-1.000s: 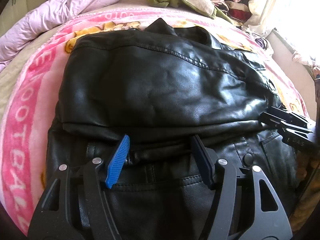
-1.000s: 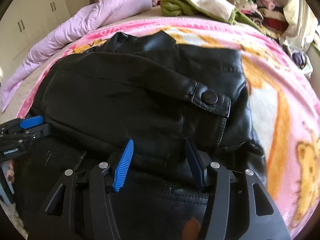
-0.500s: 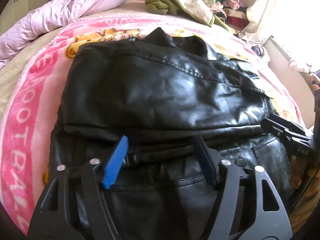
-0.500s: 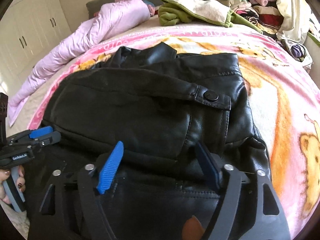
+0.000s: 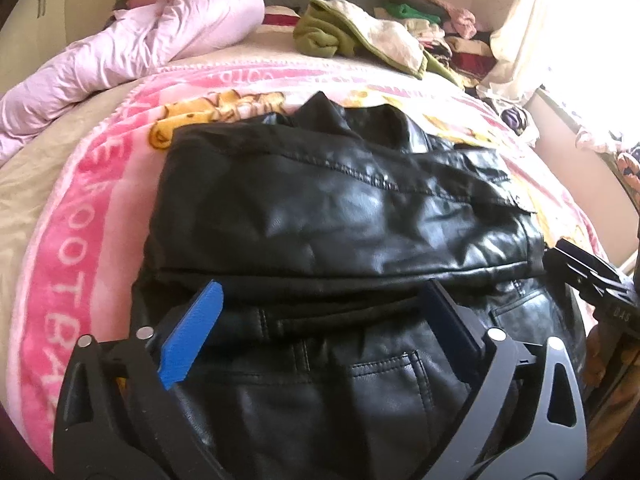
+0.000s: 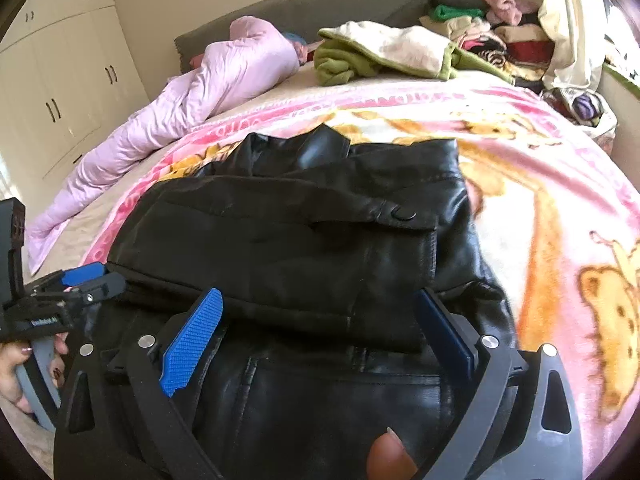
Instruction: Fold large clothes
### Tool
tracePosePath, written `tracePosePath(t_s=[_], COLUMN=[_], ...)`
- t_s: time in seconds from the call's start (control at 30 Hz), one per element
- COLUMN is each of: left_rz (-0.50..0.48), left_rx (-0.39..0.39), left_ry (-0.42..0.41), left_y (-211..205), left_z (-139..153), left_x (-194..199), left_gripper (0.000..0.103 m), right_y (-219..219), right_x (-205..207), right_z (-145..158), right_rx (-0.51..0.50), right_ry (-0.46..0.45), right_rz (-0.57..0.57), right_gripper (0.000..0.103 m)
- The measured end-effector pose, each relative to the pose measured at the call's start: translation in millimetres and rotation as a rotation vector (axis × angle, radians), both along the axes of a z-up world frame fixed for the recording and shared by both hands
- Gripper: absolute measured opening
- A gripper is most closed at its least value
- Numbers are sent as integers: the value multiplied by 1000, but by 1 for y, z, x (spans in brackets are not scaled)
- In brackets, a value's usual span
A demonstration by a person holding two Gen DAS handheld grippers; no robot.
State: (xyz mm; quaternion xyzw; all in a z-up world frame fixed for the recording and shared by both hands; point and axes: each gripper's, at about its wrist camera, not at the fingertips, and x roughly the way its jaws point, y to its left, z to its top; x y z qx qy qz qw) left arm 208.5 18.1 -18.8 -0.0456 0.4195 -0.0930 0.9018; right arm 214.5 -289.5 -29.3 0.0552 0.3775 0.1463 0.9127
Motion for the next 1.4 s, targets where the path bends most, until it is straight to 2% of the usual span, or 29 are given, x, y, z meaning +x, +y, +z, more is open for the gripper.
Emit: tracePosePath(t_s=[0.2, 0.33, 0.7, 1.27, 1.4], left_rz=[25, 46, 28, 59, 73], left_rx=[9, -11, -21, -86, -74], left_ry=[-57, -84, -129, -118, -127], left_y=[5, 11, 9, 26, 25], left_z=[14, 23, 33, 23, 24], left_x=[-8, -14, -31, -65, -71], left_gripper=[93, 93, 93, 93, 93], right_y=[-3, -3, -4, -2, -3], right_x=[-13, -23, -37, -51, -55], right_z=[12, 18, 28, 36, 36], right_rx=[4, 13, 47, 56, 48], right_ry=[-46, -76, -105, -120, -110], right_rz=[-5, -16, -19, -16, -16], right_gripper=[96, 96, 96, 97, 98])
